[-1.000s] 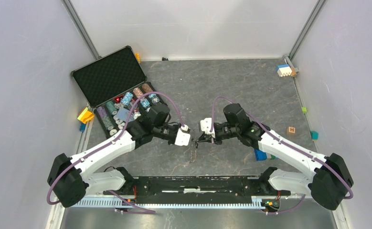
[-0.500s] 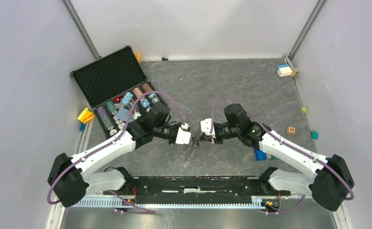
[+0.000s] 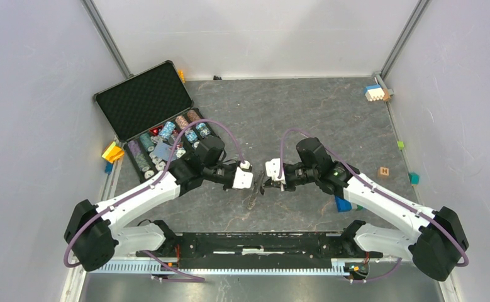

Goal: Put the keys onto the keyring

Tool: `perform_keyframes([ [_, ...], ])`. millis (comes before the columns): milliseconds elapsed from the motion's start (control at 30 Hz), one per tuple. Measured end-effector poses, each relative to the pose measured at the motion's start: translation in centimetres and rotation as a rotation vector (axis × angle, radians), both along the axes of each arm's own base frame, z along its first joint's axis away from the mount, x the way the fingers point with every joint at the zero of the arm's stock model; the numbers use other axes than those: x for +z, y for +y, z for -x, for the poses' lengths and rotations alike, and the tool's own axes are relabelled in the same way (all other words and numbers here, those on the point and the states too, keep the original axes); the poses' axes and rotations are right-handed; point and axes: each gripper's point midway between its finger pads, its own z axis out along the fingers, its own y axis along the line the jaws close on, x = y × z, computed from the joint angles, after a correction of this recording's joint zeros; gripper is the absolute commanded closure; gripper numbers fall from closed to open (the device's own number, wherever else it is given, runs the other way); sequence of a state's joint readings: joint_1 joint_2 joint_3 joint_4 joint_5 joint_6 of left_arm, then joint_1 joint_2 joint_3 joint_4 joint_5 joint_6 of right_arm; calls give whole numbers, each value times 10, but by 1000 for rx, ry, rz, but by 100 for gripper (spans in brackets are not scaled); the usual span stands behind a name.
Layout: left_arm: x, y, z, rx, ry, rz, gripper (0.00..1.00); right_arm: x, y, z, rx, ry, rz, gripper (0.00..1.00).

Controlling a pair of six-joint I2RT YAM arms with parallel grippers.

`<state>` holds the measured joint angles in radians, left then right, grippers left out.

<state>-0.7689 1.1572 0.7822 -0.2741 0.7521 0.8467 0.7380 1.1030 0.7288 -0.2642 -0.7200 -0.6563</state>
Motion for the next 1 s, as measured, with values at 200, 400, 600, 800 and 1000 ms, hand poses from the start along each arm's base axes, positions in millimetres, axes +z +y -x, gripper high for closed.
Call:
perform_keyframes([
  [200,1,-2,-6,36,10,7,98,2,3,7,26,30,-19,100],
  [400,3,-5,-12,66,3,23,98,6,10,4,1,71,-50,100],
  [600,-3,-3,-17,94,-8,21,98,5,17,-3,-41,124,-66,100],
  [800,-3,-3,-26,141,-31,26,98,3,17,-11,-102,154,-66,100],
  [1000,-5,-2,-33,193,-44,16,98,4,10,-31,-200,186,-79,100],
])
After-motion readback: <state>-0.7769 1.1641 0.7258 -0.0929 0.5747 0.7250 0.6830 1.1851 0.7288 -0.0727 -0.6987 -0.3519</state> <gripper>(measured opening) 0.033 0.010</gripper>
